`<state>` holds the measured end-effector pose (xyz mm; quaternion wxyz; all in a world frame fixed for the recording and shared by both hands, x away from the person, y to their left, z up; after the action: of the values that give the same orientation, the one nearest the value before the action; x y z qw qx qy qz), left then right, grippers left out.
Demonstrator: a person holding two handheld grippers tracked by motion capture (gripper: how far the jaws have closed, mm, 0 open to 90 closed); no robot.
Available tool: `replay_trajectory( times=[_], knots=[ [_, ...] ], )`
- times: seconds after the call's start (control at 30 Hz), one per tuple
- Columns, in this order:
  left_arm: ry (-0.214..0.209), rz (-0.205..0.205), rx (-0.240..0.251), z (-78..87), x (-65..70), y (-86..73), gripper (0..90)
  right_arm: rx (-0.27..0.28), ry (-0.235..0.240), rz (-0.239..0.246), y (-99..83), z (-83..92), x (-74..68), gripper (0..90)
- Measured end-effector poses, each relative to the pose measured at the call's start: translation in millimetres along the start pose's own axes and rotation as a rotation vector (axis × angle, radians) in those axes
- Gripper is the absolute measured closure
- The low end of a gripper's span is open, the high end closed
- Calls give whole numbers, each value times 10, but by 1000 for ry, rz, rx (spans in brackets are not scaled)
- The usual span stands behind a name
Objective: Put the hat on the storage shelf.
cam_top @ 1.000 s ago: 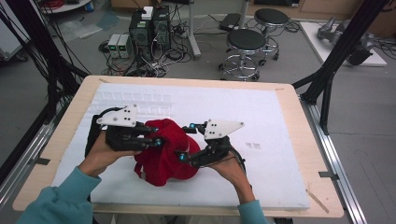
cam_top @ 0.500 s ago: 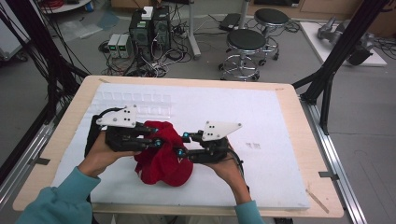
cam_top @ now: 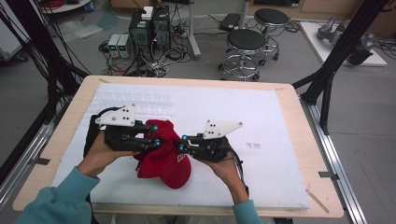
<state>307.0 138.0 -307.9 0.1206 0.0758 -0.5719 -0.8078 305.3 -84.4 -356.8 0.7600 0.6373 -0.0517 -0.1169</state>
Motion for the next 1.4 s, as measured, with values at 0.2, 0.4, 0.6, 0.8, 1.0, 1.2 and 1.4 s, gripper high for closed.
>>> replay_trajectory(
  times=[0.2, 0.4, 0.6, 0.8, 1.0, 1.2, 1.4],
  knots=[
    [116, 31, 44, 42, -71, 0, 154, 5, -6, 2, 6, 21, 7, 870],
    [115, 29, 75, 104, -82, -14, 153, -9, -21, -7, 2, 52, 14, 870],
    [125, 37, 113, 205, -76, -2, 153, -1, -46, -6, 6, 77, 22, 870],
    [118, 69, 150, 336, -46, -9, 148, 19, -85, -16, 20, 102, 43, 870],
    [158, 64, 144, 438, 30, -99, 155, 56, -171, -37, 51, 128, 64, 870],
    [181, 88, 153, 518, 91, -267, 155, 87, -259, -59, 95, 155, 100, 870],
    [206, 98, 160, 532, 197, -445, 154, 98, -260, -56, 144, 135, 105, 869]
  ],
)
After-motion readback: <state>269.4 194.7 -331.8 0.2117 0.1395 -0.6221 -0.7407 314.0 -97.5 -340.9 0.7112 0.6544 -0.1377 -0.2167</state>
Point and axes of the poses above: each handheld gripper's, and its own axes: z roughly backward along the jaws, y roughly out of its top, x roughly to its right, the point moved 3 cm from there along -z, roughly forward along the jaws, and after that the axes turned 4 degrees about x, right-handed, at the moved point
